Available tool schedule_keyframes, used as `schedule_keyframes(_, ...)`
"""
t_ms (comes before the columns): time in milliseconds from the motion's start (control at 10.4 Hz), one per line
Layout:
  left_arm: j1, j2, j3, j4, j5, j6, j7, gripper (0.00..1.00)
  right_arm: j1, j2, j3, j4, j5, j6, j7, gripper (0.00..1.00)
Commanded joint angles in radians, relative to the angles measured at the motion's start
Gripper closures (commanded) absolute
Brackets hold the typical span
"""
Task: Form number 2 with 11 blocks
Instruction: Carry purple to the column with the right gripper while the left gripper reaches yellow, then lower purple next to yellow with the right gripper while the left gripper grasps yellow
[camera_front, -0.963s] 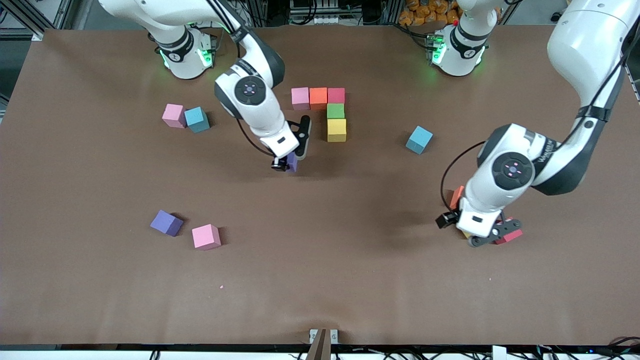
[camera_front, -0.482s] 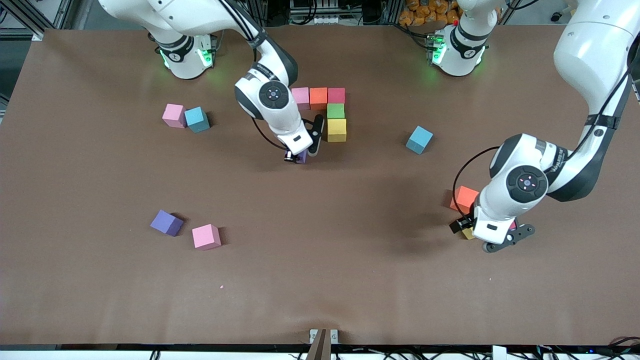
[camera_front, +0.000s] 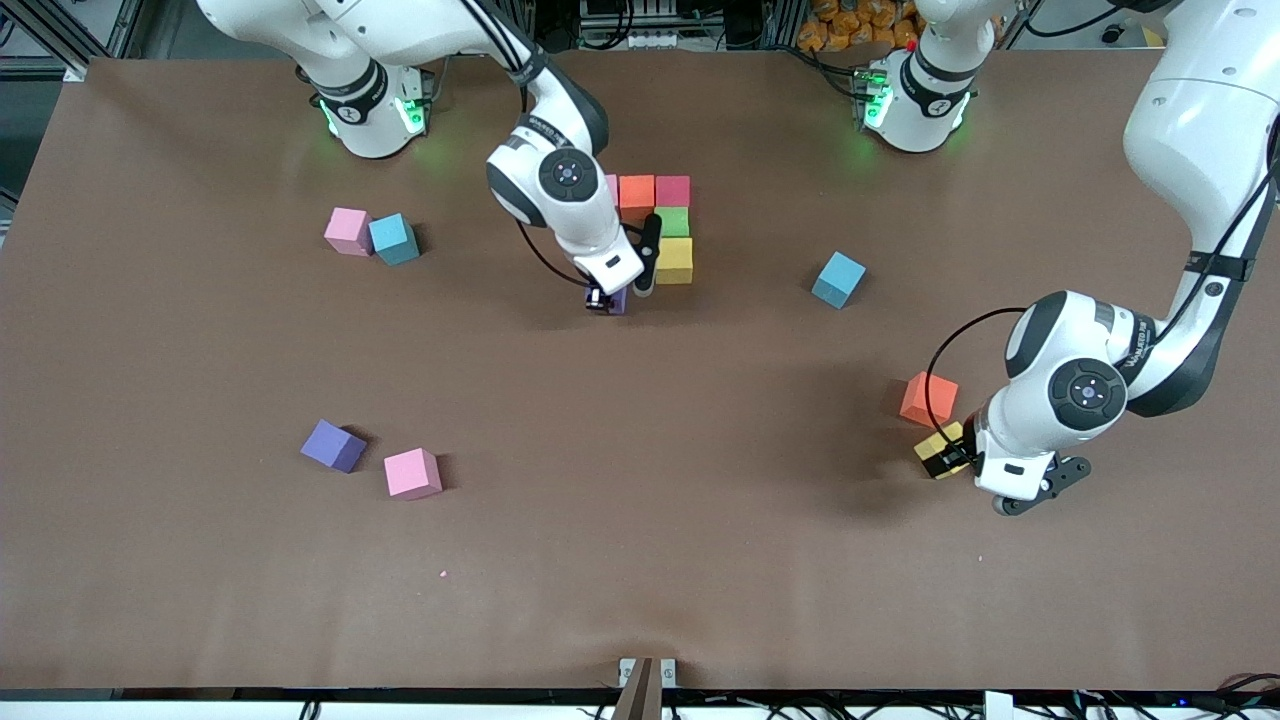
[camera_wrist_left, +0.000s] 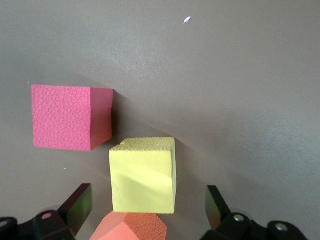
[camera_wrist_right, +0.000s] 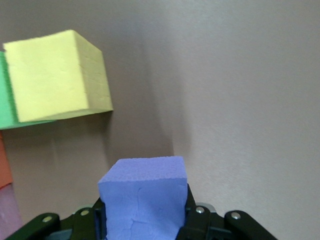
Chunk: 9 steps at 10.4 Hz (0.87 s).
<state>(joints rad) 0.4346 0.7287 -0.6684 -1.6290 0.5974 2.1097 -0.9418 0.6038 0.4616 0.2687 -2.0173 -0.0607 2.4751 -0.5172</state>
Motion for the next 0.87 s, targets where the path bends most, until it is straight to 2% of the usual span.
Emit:
schedule_keyframes(0, 0.003, 0.026, -0.005, 0.012, -0.001, 0.016, 0.014, 0.0, 0.013, -0.026, -0.002, -0.049, -0.007, 0.001, 0.032, 0.79)
schedule_keyframes(193, 0.003, 0.037, 0.006, 0.012, 0.001, 0.029, 0.014, 0.0, 0.019, -0.026, 0.021, -0.051, -0.007, 0.001, 0.043, 0.79)
schedule_keyframes(771, 0.001, 0.072, 0.027, 0.011, 0.016, 0.044, 0.017, 0.0, 0.053, 0.005, 0.026, -0.046, -0.01, 0.051, 0.066, 0.78)
